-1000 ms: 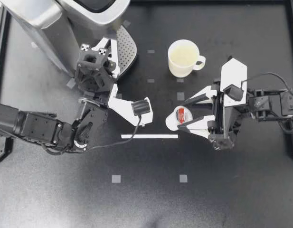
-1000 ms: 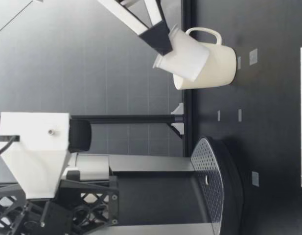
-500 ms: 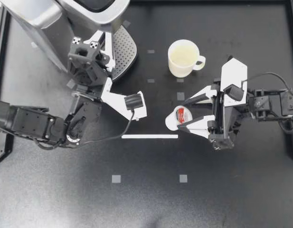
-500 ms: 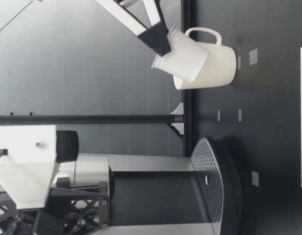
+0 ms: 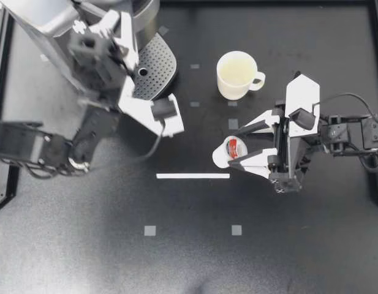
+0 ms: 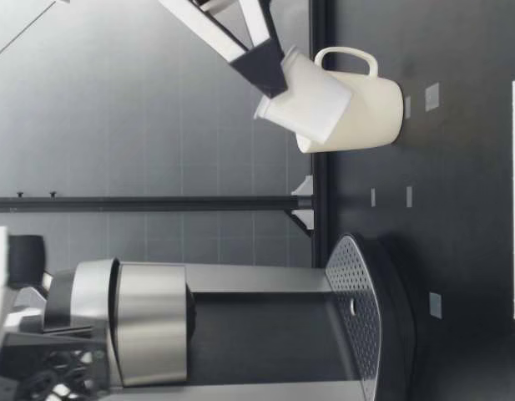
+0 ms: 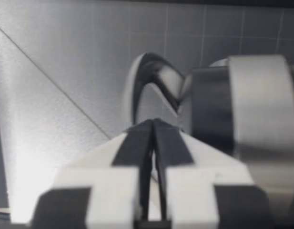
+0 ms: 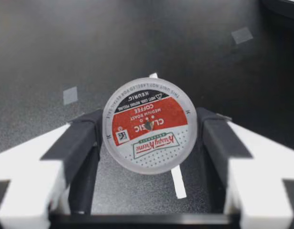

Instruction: Place the coffee capsule inside the capsule container, then place the cup onto the center of the cup tray.

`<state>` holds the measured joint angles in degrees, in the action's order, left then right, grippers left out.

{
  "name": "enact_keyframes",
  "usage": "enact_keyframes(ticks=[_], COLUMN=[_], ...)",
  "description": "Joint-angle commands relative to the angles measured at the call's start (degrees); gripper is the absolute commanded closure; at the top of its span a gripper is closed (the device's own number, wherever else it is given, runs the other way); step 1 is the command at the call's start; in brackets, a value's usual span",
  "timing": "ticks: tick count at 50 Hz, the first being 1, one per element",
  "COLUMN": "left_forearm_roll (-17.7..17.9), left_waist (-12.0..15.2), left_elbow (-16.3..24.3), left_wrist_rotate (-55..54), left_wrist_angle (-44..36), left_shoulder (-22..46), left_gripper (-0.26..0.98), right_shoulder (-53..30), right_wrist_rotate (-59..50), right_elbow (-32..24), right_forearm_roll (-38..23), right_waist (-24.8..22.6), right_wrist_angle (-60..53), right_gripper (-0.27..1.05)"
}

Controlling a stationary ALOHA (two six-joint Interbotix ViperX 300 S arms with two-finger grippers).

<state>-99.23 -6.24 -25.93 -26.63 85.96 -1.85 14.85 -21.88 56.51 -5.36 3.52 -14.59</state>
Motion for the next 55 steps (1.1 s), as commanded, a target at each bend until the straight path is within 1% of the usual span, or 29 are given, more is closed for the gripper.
enact_keyframes(ticks=[1, 6, 14, 24, 29, 30, 33, 34, 37, 43, 51, 55], left_forearm_roll=[-0.5, -0.4, 0.4, 0.6, 1.2, 1.9, 5.8, 7.9, 11.2, 12.8, 19.8, 22.1], left_waist=[0.7, 1.4, 3.5, 4.0, 4.8, 4.9, 5.2, 5.4, 6.1, 7.4, 10.5, 12.4], left_elbow=[1.7, 2.2, 2.9, 3.3, 3.2, 3.3, 4.2, 4.7, 5.2, 4.3, 3.7, 2.9], left_wrist_rotate=[0.4, 0.4, 0.6, 0.9, 0.2, -0.1, -1.5, -2.4, -4.0, -7.3, -12.1, -14.2], left_wrist_angle=[-0.4, -1.9, -2.5, -3.4, -4.3, -4.7, -7.4, -8.7, -11.1, -13.8, -20.8, -23.6], left_shoulder=[-1.9, -2.3, -3.9, -7.1, -9.1, -9.7, -11.6, -12.7, -15.0, -18.5, -21.9, -23.3], left_gripper=[0.67, 0.67, 0.67, 0.67, 0.67, 0.67, 0.67, 0.67, 0.67, 0.67, 0.67, 0.67], right_shoulder=[1.1, 1.1, 1.1, 1.1, 1.2, 1.1, 1.1, 1.2, 1.1, 1.1, 1.1, 1.1], right_wrist_rotate=[-0.1, -0.1, -0.2, -0.2, -0.3, -0.3, -0.4, -0.4, -0.4, -0.4, -0.4, -0.6], right_elbow=[-1.2, -1.1, -1.1, -1.2, -1.1, -1.2, -1.2, -1.2, -1.2, -1.4, -1.6, -1.7], right_forearm_roll=[0.0, 0.0, 0.0, 0.0, 0.0, 0.0, 0.0, 0.0, 0.0, 0.0, 0.0, 0.0], right_waist=[0.3, 0.3, 0.3, 0.3, 0.3, 0.3, 0.3, 0.3, 0.3, 0.3, 0.3, 0.3], right_wrist_angle=[-0.9, -1.2, -1.5, -2.3, -2.9, -3.0, -3.3, -3.3, -3.5, -4.1, -4.6, -4.6], right_gripper=[0.26, 0.26, 0.26, 0.26, 0.26, 0.26, 0.26, 0.26, 0.26, 0.26, 0.26, 0.26])
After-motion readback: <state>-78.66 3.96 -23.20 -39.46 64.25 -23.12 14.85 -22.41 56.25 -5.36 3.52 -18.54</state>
